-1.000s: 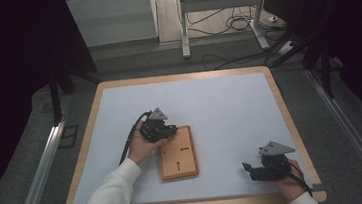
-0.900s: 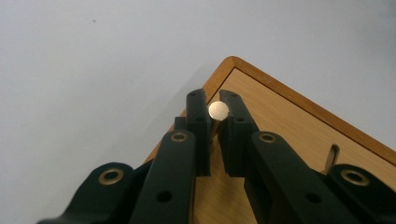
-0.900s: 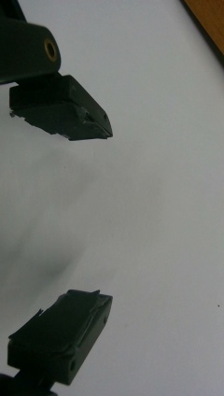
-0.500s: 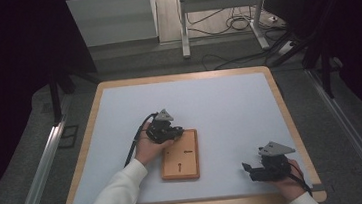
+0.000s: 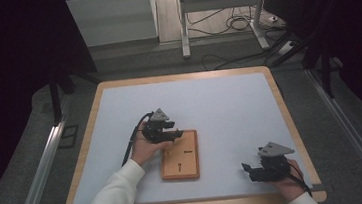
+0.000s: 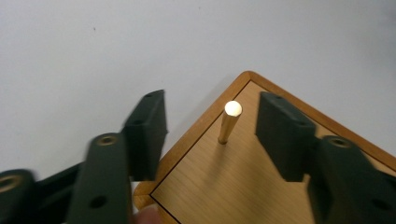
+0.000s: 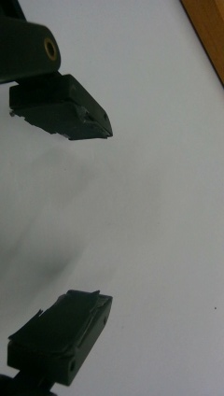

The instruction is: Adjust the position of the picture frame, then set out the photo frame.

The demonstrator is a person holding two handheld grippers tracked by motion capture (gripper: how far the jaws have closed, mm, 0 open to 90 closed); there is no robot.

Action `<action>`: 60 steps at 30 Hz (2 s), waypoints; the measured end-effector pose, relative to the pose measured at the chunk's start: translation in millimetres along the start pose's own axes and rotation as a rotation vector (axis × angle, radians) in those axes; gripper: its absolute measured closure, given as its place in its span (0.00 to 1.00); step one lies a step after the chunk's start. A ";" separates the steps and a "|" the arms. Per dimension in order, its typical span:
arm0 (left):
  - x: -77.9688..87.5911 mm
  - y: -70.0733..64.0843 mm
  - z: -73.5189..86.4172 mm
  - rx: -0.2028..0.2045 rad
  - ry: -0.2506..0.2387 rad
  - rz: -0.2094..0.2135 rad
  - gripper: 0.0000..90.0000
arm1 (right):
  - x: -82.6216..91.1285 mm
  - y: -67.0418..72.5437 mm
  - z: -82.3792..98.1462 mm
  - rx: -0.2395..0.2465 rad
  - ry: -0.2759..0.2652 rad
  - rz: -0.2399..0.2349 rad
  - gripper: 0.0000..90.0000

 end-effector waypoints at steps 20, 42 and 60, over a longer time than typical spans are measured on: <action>9.6 1.2 1.4 -0.066 0.008 -0.012 0.40 | 4.9 2.0 -8.0 0.013 -0.055 -0.013 0.18; -6.8 5.0 3.8 -0.098 0.015 -0.001 0.62 | 4.9 7.8 -10.5 0.024 -0.057 -0.023 0.18; -9.5 -3.7 3.2 -0.079 0.008 0.110 0.93 | 4.0 6.9 -9.0 0.025 -0.045 -0.017 0.18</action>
Point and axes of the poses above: each handheld gripper's, and its own axes: x roughly backward along the jaws, z roughly out of its underside, y roughly to its left, the point moved 9 cm from there along -x, roughly forward along the jaws, and after that the axes turned 5 degrees about -x, right-handed, at the moved point
